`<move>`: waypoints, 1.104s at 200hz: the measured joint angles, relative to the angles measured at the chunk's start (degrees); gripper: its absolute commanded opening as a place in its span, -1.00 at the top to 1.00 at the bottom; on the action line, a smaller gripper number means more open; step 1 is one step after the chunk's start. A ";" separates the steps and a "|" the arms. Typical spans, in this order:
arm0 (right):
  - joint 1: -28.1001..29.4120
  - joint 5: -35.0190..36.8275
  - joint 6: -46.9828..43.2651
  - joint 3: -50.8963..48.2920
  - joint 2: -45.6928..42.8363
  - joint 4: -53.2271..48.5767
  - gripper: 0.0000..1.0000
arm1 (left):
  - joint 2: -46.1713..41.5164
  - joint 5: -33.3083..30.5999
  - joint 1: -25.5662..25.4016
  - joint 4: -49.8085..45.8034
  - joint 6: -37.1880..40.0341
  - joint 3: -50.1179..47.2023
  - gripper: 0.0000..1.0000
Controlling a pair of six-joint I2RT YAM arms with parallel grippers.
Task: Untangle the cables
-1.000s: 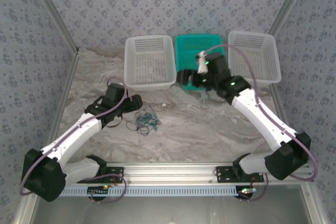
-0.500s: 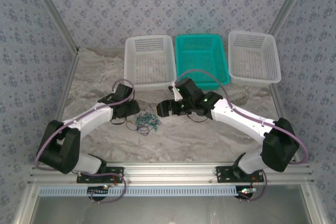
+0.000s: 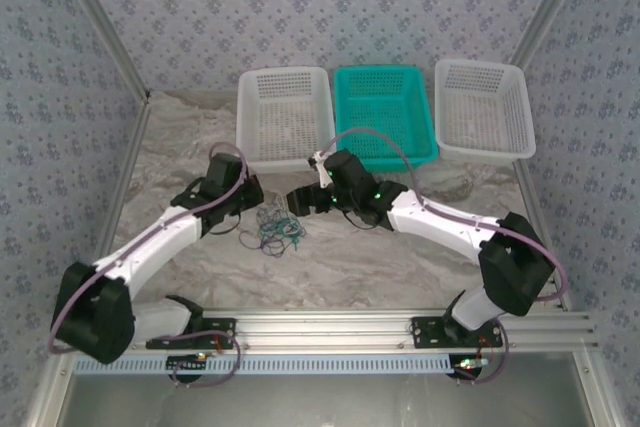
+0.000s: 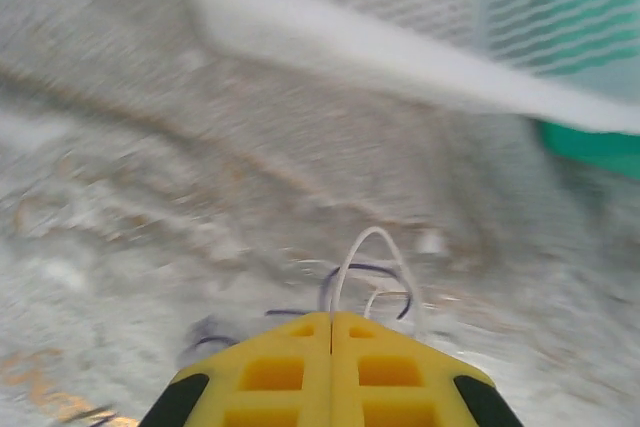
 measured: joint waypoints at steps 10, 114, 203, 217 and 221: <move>0.07 0.11 -2.89 -1.62 0.72 4.37 -0.92 | -0.98 1.92 -0.44 -0.63 1.18 2.08 1.00; -0.04 -5.18 -13.42 -3.30 17.59 34.73 0.18 | -1.46 15.28 -2.38 -3.82 4.79 13.40 1.00; -2.12 -2.89 -4.87 -9.07 15.30 32.11 0.45 | -11.47 5.01 2.10 -13.31 5.68 31.74 1.00; -2.25 -2.89 -2.80 -12.52 14.23 30.36 0.45 | -13.18 2.03 3.96 -14.38 6.38 34.34 1.00; -2.25 -2.89 -2.19 -13.38 13.94 29.81 0.46 | -13.62 1.36 4.35 -14.67 6.67 34.86 1.00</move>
